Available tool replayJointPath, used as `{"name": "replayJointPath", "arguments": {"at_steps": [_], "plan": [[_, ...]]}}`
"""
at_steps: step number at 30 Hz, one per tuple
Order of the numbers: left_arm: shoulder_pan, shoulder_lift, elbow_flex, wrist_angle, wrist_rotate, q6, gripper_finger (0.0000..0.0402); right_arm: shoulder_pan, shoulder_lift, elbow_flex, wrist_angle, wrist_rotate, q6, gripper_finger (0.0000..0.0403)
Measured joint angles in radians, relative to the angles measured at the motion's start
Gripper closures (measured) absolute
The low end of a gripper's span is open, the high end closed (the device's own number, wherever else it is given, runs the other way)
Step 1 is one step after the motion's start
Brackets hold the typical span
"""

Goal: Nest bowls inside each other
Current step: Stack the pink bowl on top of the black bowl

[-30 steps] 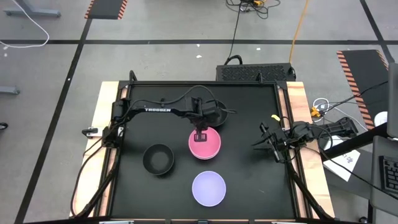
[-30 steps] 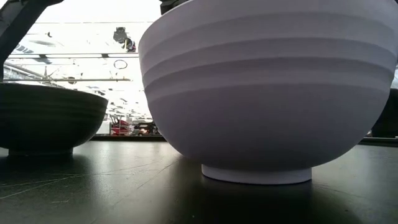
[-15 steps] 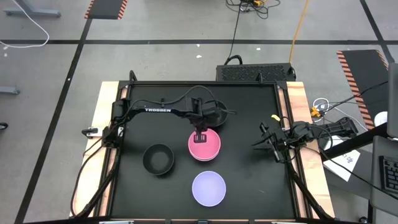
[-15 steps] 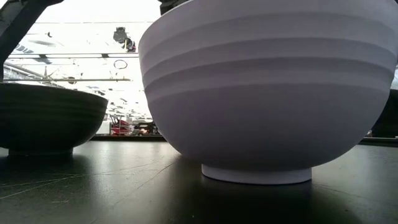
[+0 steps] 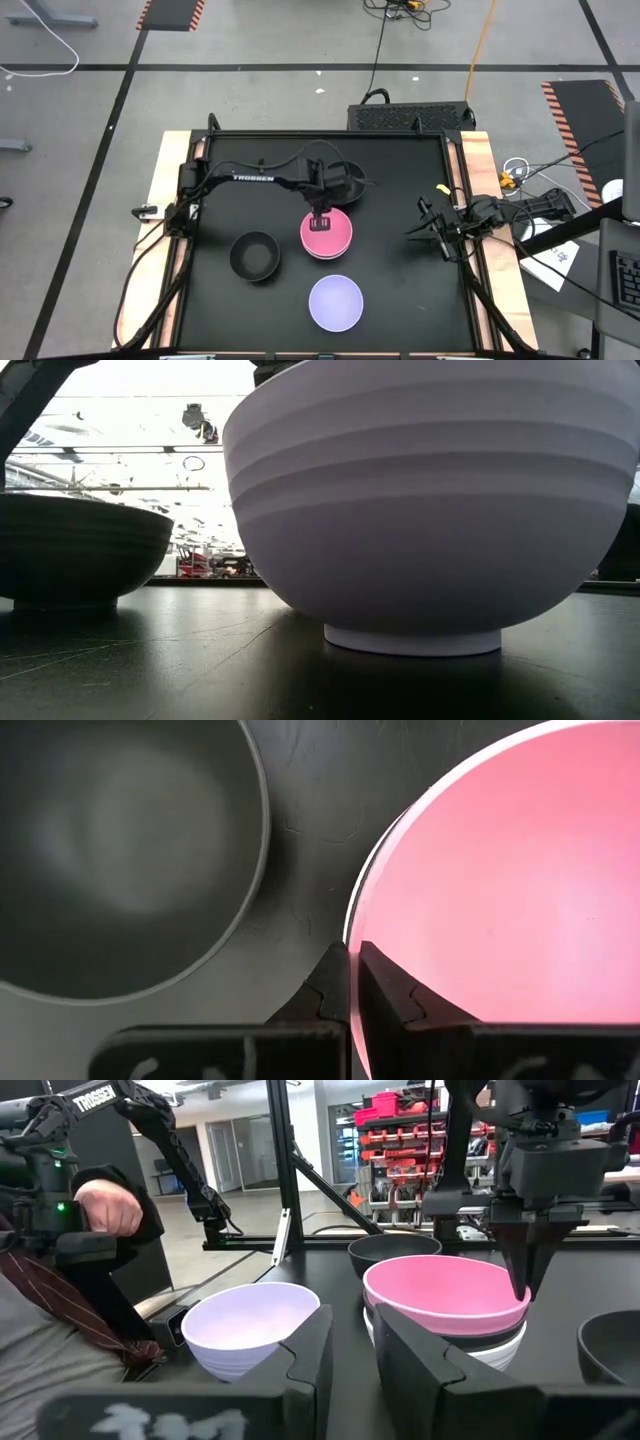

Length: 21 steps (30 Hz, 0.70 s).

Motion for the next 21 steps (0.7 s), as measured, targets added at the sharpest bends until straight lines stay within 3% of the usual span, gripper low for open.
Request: {"name": "replayJointPath", "arguments": {"at_steps": [12,21], "plan": [[-0.016,0.0,-0.002,-0.005,-0.056,-0.001,0.0394,0.0,0.0,0.0,0.0,0.0,-0.003,0.0335],[-0.016,0.006,-0.006,0.0,-0.048,0.0,0.0312,0.0,0.0,0.0,0.0,0.0,-0.001,0.0335]]}}
